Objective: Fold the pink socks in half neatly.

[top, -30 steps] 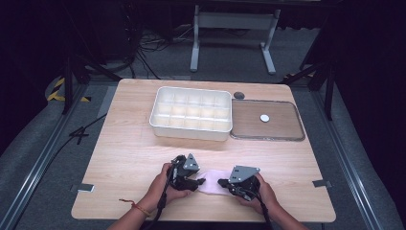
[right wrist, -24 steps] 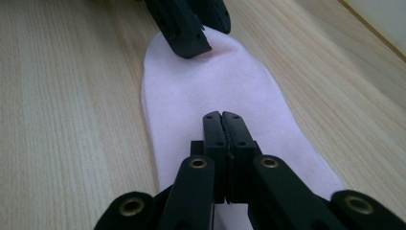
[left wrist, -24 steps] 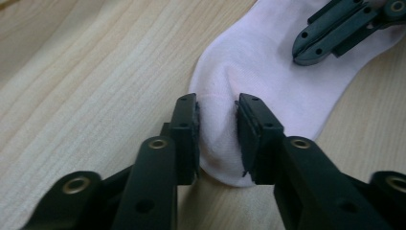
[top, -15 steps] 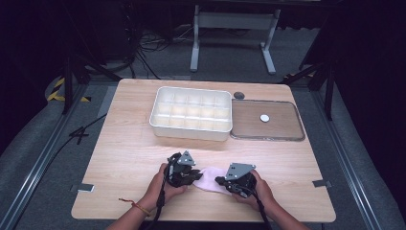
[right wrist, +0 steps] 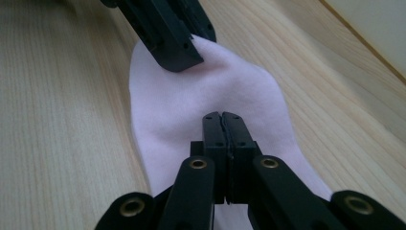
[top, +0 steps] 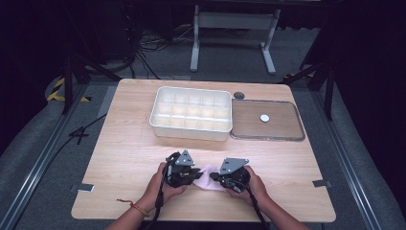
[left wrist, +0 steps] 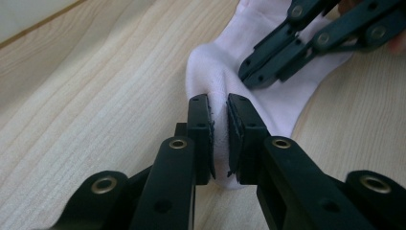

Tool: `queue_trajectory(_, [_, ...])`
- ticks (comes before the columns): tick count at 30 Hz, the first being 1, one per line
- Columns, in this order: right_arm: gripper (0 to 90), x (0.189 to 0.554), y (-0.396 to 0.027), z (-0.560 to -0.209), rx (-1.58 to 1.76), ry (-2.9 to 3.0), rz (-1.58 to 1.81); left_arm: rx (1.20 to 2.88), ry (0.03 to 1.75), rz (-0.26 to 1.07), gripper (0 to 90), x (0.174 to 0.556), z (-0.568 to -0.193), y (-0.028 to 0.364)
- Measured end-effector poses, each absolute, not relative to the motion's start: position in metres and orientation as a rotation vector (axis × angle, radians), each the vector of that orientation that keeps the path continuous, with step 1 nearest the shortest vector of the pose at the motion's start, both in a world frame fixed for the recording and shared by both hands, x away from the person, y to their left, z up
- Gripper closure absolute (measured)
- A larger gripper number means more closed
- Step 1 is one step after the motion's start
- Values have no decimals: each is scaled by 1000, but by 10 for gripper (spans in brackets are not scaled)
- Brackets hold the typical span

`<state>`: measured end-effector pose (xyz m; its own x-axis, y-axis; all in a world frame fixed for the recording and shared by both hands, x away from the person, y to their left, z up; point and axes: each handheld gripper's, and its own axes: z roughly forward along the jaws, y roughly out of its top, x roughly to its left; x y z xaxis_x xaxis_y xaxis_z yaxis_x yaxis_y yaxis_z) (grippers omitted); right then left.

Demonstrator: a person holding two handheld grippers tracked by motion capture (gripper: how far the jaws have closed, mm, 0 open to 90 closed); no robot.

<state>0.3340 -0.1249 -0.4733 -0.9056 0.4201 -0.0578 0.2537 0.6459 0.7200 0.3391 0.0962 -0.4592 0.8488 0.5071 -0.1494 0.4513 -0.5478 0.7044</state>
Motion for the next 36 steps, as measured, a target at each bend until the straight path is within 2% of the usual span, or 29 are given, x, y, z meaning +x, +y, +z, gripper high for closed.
queue_trajectory(6, [900,336,-113,-475,534,2629,1096,2170,696,80,812,340,-453,100])
queue_trajectory(12, [898,337,-113,-475,542,2614,1131,2181,693,96,829,340,-453,101])
queue_trajectory(20, [873,332,-156,-453,549,2581,1147,2179,700,109,832,338,-452,102])
queue_trajectory(24, [891,329,-180,-446,598,2568,1138,2194,684,130,832,338,-450,100])
queue_trajectory(36, [895,333,-197,-466,671,2604,1047,2258,575,179,833,338,-432,84])
